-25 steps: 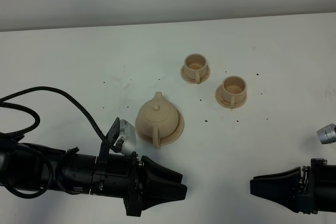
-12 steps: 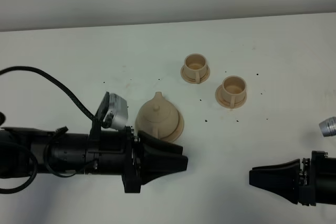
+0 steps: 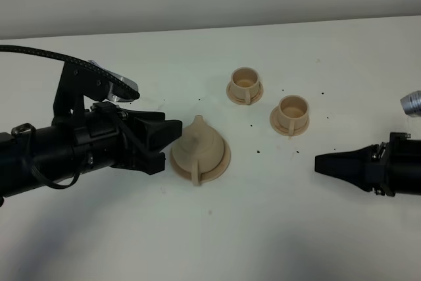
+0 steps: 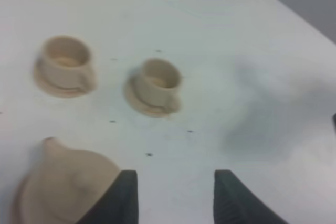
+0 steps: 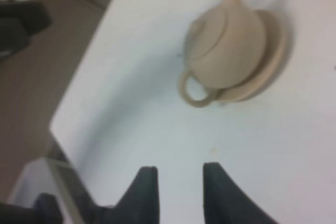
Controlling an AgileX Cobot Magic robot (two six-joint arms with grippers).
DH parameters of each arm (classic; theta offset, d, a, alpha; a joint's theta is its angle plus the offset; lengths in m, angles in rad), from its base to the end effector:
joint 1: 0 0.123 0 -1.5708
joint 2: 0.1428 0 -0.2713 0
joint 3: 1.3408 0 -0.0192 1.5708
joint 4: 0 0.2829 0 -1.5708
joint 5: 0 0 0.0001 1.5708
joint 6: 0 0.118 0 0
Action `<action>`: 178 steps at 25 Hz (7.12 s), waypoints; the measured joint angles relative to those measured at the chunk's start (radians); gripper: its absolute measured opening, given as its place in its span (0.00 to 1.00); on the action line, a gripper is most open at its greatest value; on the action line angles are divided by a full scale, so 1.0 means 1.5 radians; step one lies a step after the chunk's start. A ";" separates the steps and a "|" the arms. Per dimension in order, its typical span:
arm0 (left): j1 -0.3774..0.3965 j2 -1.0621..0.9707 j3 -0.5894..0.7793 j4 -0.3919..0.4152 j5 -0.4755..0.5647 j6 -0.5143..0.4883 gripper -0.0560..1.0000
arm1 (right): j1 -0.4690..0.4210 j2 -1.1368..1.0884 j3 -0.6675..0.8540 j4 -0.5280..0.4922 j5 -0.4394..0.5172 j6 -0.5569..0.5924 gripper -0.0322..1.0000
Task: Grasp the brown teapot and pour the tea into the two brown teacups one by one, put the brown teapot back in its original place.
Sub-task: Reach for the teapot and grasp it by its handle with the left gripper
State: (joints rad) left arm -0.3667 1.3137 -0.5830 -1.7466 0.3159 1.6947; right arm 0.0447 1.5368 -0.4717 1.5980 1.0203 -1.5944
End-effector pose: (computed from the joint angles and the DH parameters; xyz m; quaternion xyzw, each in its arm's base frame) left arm 0.2675 -0.1415 0.1760 0.2049 0.8494 -0.2324 0.4273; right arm 0.2354 0.1112 0.1192 -0.1596 0.8276 0.4732 0.2563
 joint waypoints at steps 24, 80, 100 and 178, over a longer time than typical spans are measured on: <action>0.000 -0.001 -0.006 0.001 -0.104 -0.080 0.42 | 0.000 -0.592 -0.077 -0.925 -0.029 0.934 0.26; -0.148 0.357 -0.426 1.040 0.349 -1.262 0.40 | 0.000 -0.949 -0.013 -0.913 0.035 0.942 0.26; -0.148 0.472 -0.624 1.073 0.512 -1.340 0.35 | 0.000 -0.949 -0.013 -0.913 0.035 0.942 0.26; -0.131 0.500 -0.662 1.104 0.515 -1.295 0.20 | 0.000 -0.949 -0.013 -0.912 0.035 0.942 0.26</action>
State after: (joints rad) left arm -0.5630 2.0641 -1.5763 -0.0903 1.0881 -0.2470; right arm 0.0447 0.1128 -0.4918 0.2306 1.0726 -0.1820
